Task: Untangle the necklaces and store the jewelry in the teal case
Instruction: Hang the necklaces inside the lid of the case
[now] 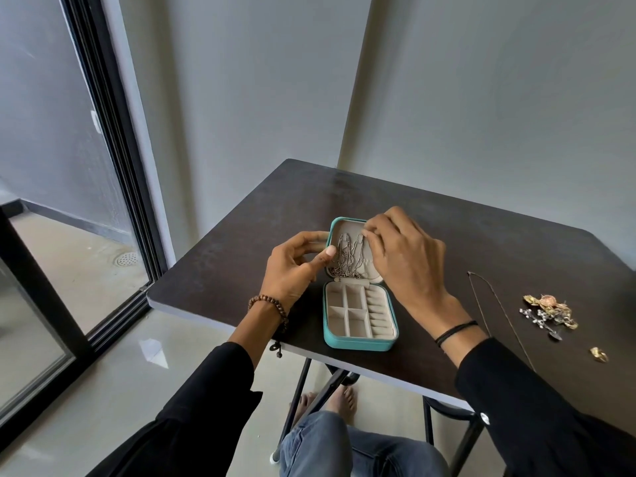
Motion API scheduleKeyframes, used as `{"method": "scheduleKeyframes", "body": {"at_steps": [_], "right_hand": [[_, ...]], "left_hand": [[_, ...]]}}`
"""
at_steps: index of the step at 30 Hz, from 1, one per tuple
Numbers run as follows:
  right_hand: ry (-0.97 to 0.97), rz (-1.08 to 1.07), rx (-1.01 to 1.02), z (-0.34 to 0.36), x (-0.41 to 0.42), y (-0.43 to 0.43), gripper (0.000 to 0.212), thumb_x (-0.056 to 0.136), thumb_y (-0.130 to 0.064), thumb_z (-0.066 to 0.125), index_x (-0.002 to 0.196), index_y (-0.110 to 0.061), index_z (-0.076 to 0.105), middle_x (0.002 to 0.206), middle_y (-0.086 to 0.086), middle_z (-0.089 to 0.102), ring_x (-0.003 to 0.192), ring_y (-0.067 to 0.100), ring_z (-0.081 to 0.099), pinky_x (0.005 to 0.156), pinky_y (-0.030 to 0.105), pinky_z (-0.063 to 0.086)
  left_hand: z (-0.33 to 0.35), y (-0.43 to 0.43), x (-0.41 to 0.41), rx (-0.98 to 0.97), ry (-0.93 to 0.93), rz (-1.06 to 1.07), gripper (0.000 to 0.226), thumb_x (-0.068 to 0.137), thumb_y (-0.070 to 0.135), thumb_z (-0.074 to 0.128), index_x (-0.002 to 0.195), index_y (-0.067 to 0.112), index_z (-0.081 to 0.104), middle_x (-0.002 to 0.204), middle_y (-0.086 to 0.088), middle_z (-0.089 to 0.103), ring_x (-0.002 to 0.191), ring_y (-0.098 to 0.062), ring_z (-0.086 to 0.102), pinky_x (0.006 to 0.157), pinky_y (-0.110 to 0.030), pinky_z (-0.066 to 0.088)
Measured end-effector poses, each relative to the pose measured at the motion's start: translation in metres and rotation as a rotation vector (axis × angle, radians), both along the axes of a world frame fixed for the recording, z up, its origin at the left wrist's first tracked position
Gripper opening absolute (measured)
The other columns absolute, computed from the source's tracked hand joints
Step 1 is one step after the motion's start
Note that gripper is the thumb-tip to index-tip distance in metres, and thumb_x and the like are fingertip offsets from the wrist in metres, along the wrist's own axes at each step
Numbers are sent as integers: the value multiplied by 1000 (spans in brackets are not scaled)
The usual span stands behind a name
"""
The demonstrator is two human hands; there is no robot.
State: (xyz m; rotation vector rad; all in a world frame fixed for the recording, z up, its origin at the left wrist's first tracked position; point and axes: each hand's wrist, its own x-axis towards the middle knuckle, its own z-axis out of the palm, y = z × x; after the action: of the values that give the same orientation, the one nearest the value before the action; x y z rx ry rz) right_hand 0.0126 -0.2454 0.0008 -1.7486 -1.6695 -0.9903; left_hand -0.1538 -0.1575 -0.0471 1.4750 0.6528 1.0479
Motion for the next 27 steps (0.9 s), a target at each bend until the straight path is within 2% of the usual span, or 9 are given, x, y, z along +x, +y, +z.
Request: {"method": "scheduleKeyframes", "body": {"at_steps": [4, 7, 13, 17, 20, 23, 25, 27], "right_hand": [[56, 6, -27, -6, -4, -3, 5, 97, -18, 67, 100, -17, 71, 96, -3, 63, 77, 15, 66, 44, 24, 44], [132, -10, -58, -13, -5, -7, 10, 95, -17, 68, 104, -18, 71, 98, -3, 63, 73, 16, 65, 46, 21, 38], [278, 37, -156, -15, -5, -14, 15, 96, -19, 61, 109, -21, 69, 106, -6, 60, 77, 17, 67, 52, 32, 53], [314, 38, -189, -17, -7, -22, 13, 95, -18, 62, 107, -21, 67, 105, -7, 60, 73, 15, 64, 53, 30, 51], [344, 38, -247, -25, -9, -31, 12, 96, -22, 63, 107, -23, 66, 105, -10, 60, 78, 12, 64, 56, 28, 47], [372, 32, -299, -32, -9, -40, 10, 96, -24, 63, 106, -24, 65, 105, -11, 60, 84, 9, 64, 58, 24, 42], [402, 45, -322, -34, -10, -45, 10, 96, -25, 63, 106, -25, 65, 103, -12, 60, 88, 8, 63, 60, 27, 50], [416, 56, -337, -32, -10, -49, 11, 96, -25, 62, 107, -24, 65, 103, -12, 61, 90, 7, 62, 64, 30, 55]], "left_hand": [[-2, 0, 0, -5, -11, -3, 24, 86, 27, 76, 110, 27, 70, 96, 7, 77, 80, -21, 66, 54, -21, 49], [-2, 0, 1, -13, -7, 5, 23, 87, 27, 76, 109, 27, 71, 96, 8, 77, 78, -19, 64, 54, -21, 49], [-3, 0, 2, -22, 2, 28, 21, 87, 25, 76, 108, 25, 72, 94, 7, 78, 75, -9, 66, 53, -19, 48], [-4, 2, 3, -61, 21, 50, 28, 86, 29, 76, 111, 17, 73, 96, 4, 78, 75, -5, 69, 53, -18, 48], [-4, 2, 4, -63, 62, 72, 28, 85, 31, 77, 110, 17, 74, 97, 5, 78, 76, -7, 70, 54, -19, 50], [-3, -1, 6, -48, 137, 113, 28, 87, 32, 75, 111, 19, 74, 99, 6, 77, 65, 0, 66, 53, -16, 50], [-2, -1, 6, -25, 181, 143, 28, 87, 34, 75, 113, 21, 73, 105, 7, 75, 69, -5, 68, 56, -20, 54], [-1, -2, 6, 25, 255, 201, 27, 87, 37, 74, 112, 27, 73, 106, 10, 73, 76, -12, 70, 65, -29, 60]]}}
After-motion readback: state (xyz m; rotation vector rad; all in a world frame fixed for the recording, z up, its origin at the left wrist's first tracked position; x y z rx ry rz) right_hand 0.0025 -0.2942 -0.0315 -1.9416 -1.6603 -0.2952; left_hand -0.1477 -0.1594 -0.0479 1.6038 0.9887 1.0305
